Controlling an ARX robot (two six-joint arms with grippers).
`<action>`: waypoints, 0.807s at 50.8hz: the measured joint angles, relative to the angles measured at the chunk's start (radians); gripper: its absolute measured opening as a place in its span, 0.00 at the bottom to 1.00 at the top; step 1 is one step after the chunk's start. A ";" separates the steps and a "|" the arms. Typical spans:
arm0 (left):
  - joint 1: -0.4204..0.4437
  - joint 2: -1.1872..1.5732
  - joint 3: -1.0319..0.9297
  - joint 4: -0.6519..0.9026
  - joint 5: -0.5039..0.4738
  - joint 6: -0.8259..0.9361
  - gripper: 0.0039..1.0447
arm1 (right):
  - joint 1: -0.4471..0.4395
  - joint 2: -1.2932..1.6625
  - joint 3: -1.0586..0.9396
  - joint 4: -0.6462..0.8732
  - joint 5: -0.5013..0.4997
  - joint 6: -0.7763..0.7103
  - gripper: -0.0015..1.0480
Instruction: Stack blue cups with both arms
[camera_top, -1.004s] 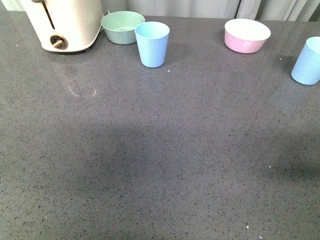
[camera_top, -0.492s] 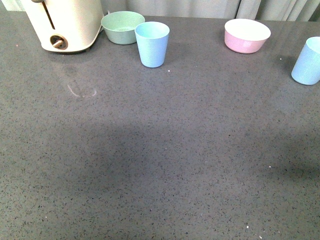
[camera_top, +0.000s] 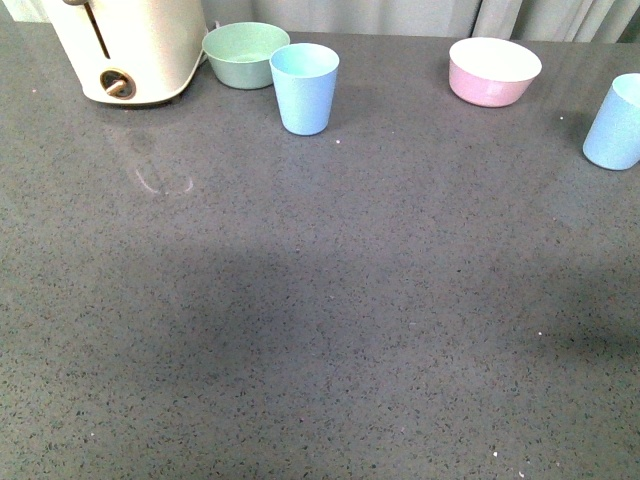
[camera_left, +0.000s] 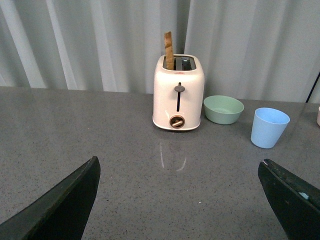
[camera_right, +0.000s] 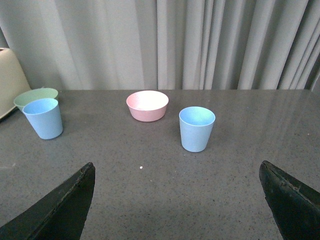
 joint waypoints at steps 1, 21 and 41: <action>0.005 0.017 0.009 -0.028 0.018 -0.012 0.92 | 0.000 0.000 0.000 0.000 0.000 0.000 0.91; -0.097 1.032 0.455 0.055 0.097 -0.127 0.92 | 0.000 0.000 0.000 0.000 0.000 0.000 0.91; -0.260 1.714 1.048 -0.013 0.005 -0.270 0.92 | 0.000 0.000 0.000 0.000 0.000 0.000 0.91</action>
